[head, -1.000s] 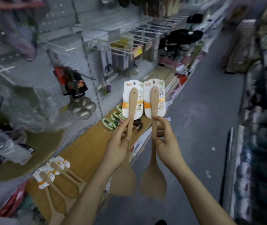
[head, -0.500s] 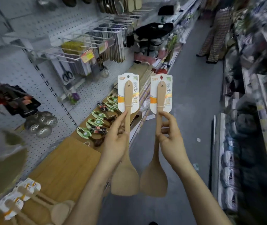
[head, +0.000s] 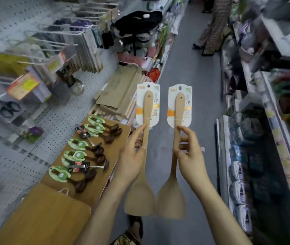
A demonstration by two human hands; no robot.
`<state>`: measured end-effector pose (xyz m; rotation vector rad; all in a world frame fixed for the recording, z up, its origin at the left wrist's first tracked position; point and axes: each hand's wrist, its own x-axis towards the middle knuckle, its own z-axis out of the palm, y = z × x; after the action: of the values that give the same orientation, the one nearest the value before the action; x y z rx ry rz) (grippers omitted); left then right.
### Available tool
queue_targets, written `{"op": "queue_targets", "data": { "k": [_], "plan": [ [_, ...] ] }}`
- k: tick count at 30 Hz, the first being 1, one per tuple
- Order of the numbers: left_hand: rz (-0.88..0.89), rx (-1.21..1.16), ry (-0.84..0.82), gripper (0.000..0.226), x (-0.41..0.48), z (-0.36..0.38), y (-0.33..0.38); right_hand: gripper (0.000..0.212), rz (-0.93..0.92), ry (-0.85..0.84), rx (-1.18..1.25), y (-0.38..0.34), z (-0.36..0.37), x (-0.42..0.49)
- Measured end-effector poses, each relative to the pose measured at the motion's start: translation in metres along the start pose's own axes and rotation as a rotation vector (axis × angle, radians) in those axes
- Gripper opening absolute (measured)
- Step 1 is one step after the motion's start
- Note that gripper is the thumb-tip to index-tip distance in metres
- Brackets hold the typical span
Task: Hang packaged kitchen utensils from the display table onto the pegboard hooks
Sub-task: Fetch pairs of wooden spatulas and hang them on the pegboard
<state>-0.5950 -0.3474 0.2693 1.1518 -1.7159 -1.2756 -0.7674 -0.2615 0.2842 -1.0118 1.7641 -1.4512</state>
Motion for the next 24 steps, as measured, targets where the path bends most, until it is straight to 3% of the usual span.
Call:
{"op": "queue_targets", "data": {
  "k": [5,10,15,24],
  "plan": [
    [0.004,0.053,-0.115,0.073,0.093,0.006,0.000,0.072,0.014,0.087,-0.023,-0.009,0.006,0.080],
    [0.038,0.065,-0.206,0.069,0.176,0.023,0.002,0.063,0.013,0.157,-0.026,-0.008,0.003,0.142],
    [0.024,0.057,-0.239,0.070,0.255,0.061,-0.001,0.066,0.037,0.164,-0.038,0.005,-0.020,0.212],
    [0.004,0.014,-0.133,0.067,0.393,0.136,0.021,0.058,0.007,0.066,-0.015,0.016,-0.078,0.380]
  ]
}}
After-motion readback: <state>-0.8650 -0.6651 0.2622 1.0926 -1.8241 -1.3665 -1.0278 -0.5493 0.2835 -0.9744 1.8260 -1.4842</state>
